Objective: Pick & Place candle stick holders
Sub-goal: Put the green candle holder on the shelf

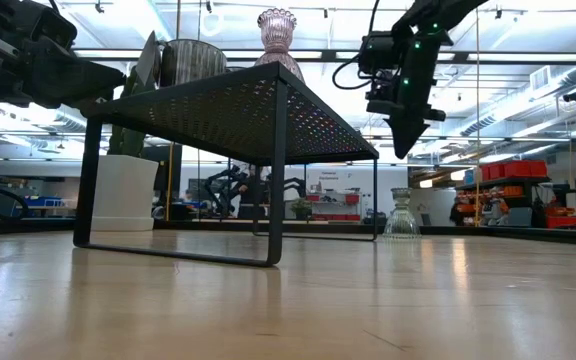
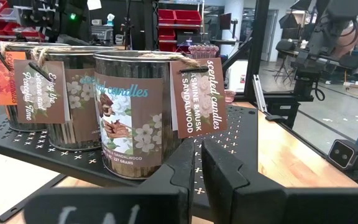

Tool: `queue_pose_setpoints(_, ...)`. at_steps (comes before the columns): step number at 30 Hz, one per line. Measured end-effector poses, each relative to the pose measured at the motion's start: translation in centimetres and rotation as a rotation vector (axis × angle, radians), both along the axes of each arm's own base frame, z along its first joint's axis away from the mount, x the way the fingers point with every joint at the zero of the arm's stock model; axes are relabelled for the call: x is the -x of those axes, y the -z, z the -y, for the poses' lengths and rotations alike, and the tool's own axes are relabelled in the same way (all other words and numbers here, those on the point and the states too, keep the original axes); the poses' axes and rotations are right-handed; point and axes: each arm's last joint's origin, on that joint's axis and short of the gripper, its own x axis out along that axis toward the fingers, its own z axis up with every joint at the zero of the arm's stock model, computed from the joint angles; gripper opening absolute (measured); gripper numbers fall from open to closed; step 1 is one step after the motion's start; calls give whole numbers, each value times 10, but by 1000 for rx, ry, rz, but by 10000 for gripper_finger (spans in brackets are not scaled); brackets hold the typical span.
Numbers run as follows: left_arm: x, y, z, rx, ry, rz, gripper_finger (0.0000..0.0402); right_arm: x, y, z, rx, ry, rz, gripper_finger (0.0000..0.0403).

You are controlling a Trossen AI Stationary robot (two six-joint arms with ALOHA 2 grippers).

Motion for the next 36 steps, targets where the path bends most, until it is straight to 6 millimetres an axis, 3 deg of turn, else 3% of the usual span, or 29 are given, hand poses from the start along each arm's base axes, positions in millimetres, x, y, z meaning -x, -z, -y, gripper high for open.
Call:
queue_pose_setpoints(8, 0, 0, 0, 0, 0, 0, 34, 0, 0, 0, -2, 21, 10, 42)
queue_pose_setpoints(19, 0, 0, 0, 0, 0, 0, 34, 0, 1, 1, -1, 2, -4, 177)
queue_pose_setpoints(27, 0, 0, 0, 0, 0, 0, 34, 0, 2, -1, -38, -187, -44, 257)
queue_pose_setpoints(36, 0, 0, 0, 0, 0, 0, 34, 3, 3, -3, -30, -391, -133, 310)
